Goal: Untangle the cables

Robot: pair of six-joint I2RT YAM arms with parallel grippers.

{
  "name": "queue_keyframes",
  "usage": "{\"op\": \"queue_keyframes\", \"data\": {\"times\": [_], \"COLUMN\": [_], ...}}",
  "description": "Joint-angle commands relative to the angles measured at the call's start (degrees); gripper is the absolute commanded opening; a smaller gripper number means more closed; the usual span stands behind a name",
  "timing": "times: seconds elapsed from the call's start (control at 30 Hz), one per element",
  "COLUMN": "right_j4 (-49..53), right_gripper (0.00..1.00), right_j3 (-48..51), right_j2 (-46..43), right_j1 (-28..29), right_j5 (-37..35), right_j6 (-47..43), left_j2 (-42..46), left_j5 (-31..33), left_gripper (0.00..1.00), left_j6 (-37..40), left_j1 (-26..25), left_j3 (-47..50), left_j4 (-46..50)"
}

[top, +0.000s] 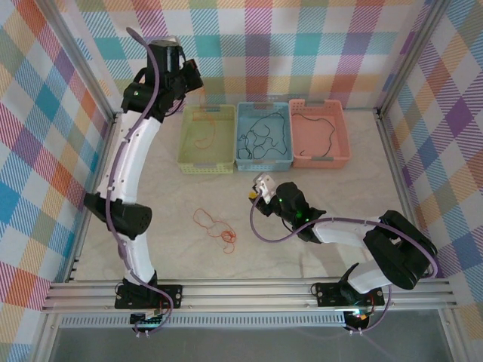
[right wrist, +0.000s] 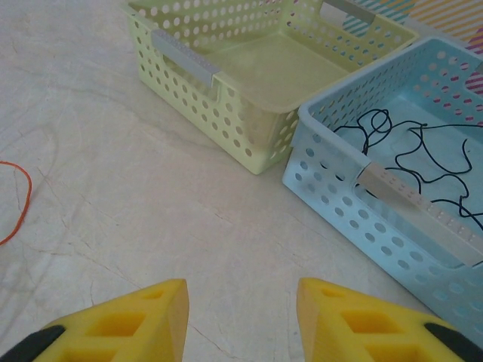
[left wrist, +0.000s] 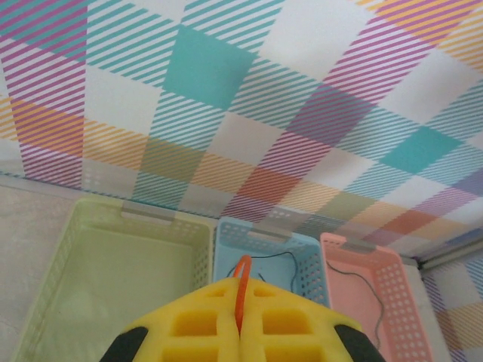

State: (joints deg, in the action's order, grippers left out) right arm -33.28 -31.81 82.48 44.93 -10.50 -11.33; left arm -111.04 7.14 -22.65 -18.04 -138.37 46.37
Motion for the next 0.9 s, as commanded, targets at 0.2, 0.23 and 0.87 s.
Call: {"op": "queue_keyframes", "data": {"times": [0.2,0.23,0.87], "right_j4": [2.4,2.5,3.3], "right_gripper": [0.43,0.43,0.46], "right_j3": [-1.9,-1.8,-2.5], "right_j2": [0.0,0.1,0.5], "right_j1": [-0.5,-0.6,-0.5], "right_j5": [1.4,1.4,2.7], "right_j6": [1.4,1.4,1.7], "left_j2": [-12.0,-13.3,-22.2], "left_j5": [-0.3,-0.5,-10.1], "left_gripper": [0.00,0.00,0.53], "left_j6": [0.3,0.1,-4.9], "left_j1": [4.0,4.0,4.0], "left_j3": [-4.5,-4.5,2.6], "left_j4": [-1.4,-1.3,-1.4]}}
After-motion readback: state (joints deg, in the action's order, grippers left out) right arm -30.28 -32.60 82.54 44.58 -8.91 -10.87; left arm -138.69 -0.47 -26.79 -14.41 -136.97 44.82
